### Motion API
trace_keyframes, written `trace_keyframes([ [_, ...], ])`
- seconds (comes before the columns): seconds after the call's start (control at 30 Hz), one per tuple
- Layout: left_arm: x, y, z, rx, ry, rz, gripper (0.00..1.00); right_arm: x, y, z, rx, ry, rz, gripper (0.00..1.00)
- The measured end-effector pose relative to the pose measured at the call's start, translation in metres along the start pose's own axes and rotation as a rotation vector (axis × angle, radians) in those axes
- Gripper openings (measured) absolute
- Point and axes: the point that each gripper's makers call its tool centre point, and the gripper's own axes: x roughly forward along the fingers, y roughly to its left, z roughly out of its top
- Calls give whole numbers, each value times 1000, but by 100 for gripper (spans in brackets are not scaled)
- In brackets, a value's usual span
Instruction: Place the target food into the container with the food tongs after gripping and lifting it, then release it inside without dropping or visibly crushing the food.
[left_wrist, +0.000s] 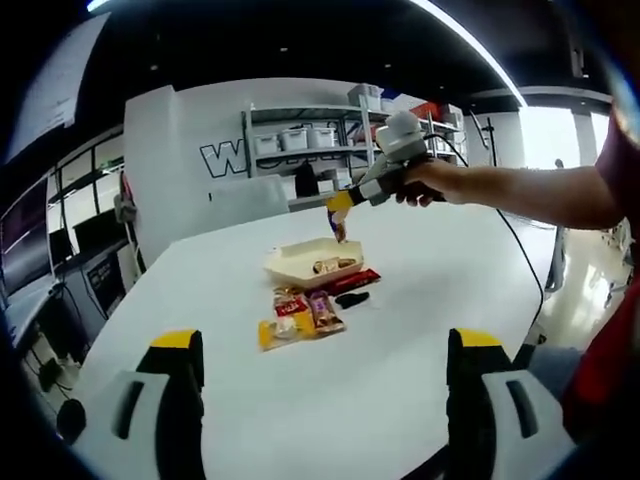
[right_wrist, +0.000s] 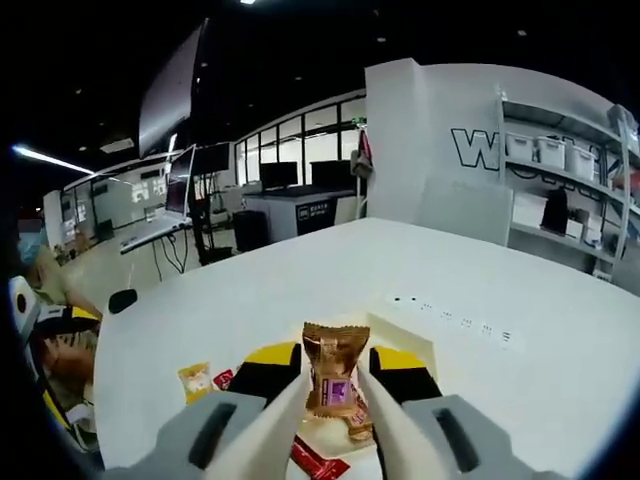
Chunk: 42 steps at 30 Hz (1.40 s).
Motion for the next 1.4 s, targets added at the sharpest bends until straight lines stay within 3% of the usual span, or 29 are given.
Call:
trace_keyframes([
  [0.7,-7,-7,9,15,-22,-7,99,-24,3,10,-2,-29,-12,23],
  [1.17,-7,-13,10,18,-22,-16,99,-35,8,2,-16,-17,10,24],
  [1.4,-8,-14,9,22,-20,-19,99,-34,10,-21,-12,19,24,24],
])
